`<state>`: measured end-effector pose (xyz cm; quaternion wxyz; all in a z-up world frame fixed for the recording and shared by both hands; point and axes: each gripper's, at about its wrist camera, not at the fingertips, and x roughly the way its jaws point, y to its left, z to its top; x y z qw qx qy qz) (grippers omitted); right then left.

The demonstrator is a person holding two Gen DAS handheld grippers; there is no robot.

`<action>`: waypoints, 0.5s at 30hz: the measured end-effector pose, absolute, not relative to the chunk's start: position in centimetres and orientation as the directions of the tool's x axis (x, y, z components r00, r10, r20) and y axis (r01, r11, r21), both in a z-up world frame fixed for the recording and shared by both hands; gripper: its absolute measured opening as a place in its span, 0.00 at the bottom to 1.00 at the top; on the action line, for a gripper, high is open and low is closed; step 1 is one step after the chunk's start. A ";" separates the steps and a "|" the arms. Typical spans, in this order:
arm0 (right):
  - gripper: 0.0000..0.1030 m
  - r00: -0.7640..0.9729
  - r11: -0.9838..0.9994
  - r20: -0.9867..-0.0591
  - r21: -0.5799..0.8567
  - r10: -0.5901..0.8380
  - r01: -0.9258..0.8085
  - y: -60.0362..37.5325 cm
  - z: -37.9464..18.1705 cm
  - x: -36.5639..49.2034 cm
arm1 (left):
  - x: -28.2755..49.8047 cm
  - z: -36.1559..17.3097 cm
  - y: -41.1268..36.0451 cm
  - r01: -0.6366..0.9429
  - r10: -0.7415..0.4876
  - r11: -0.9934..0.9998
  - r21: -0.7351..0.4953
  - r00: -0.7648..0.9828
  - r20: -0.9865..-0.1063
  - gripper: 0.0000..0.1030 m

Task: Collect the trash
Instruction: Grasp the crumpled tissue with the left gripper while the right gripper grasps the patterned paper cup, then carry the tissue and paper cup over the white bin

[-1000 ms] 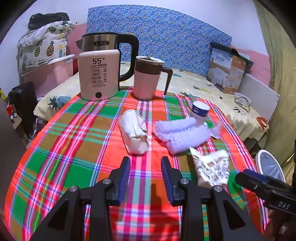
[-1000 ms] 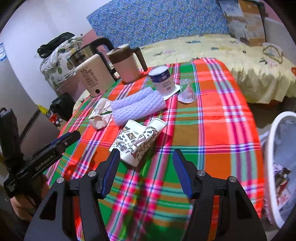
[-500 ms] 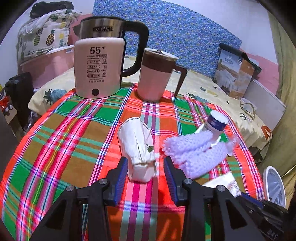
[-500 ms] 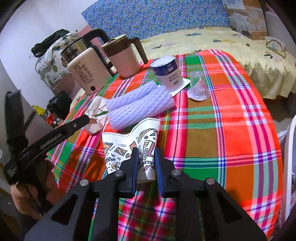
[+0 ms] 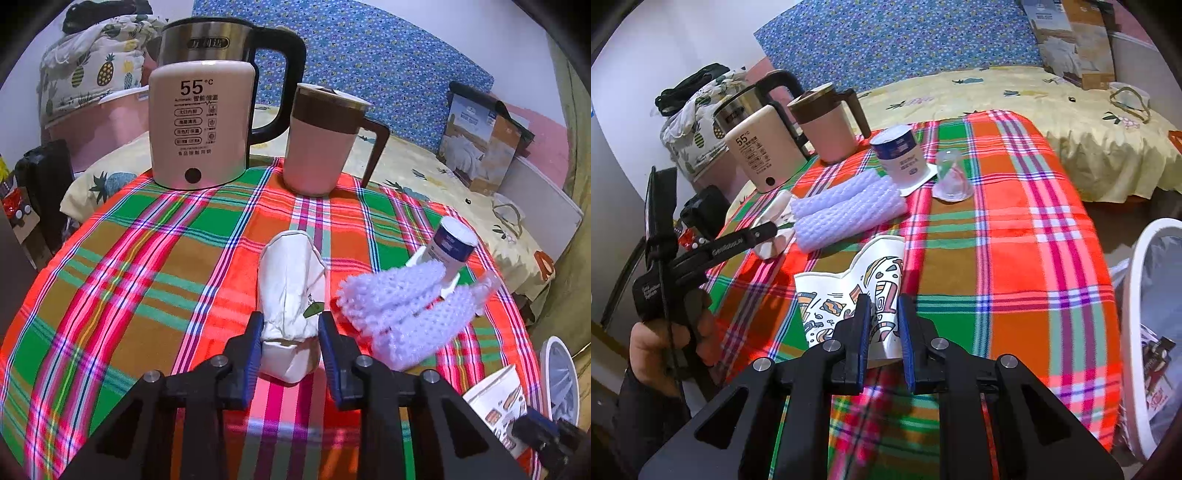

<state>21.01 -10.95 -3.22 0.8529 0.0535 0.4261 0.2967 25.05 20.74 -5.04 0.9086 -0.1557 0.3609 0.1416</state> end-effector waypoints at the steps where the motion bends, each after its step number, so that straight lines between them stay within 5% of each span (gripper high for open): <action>1: 0.16 0.465 0.820 -0.693 0.344 0.551 -0.458 -11.2 -3.1 20.9 | 24.7 -4.9 20.5 -0.370 0.150 0.912 -0.176 0.701 -0.697 0.29; 15: 0.16 0.507 0.834 -0.673 0.340 0.539 -0.436 -13.9 -2.2 18.6 | 16.0 -2.5 14.8 -0.321 0.148 0.935 -0.147 0.734 -0.663 0.29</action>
